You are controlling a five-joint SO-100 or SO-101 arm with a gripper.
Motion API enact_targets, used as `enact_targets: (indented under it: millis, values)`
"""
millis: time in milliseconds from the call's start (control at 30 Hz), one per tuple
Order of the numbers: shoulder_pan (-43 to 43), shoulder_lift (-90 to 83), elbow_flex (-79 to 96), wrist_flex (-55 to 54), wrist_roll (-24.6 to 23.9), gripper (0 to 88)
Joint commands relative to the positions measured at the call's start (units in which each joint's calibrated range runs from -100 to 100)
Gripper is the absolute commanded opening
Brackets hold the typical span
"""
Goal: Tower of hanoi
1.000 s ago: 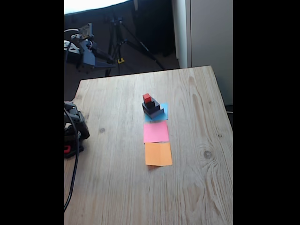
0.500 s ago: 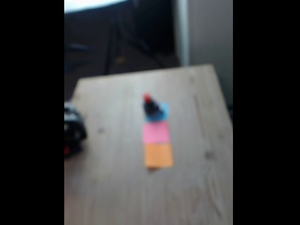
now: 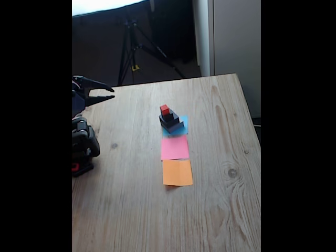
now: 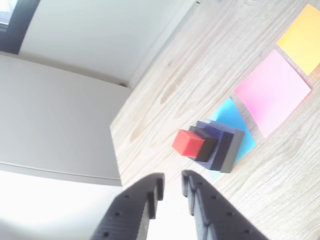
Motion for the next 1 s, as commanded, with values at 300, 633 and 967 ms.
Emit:
enact_targets:
  millis: [300,633,967]
  values:
    - [3.4,-0.17,20.54,-8.04,5.21,0.2]
    - [6.83,-0.09,28.63,-8.13,-7.84,0.1]
    - [13.43,-0.09,46.36,-14.44,-25.56,0.2]
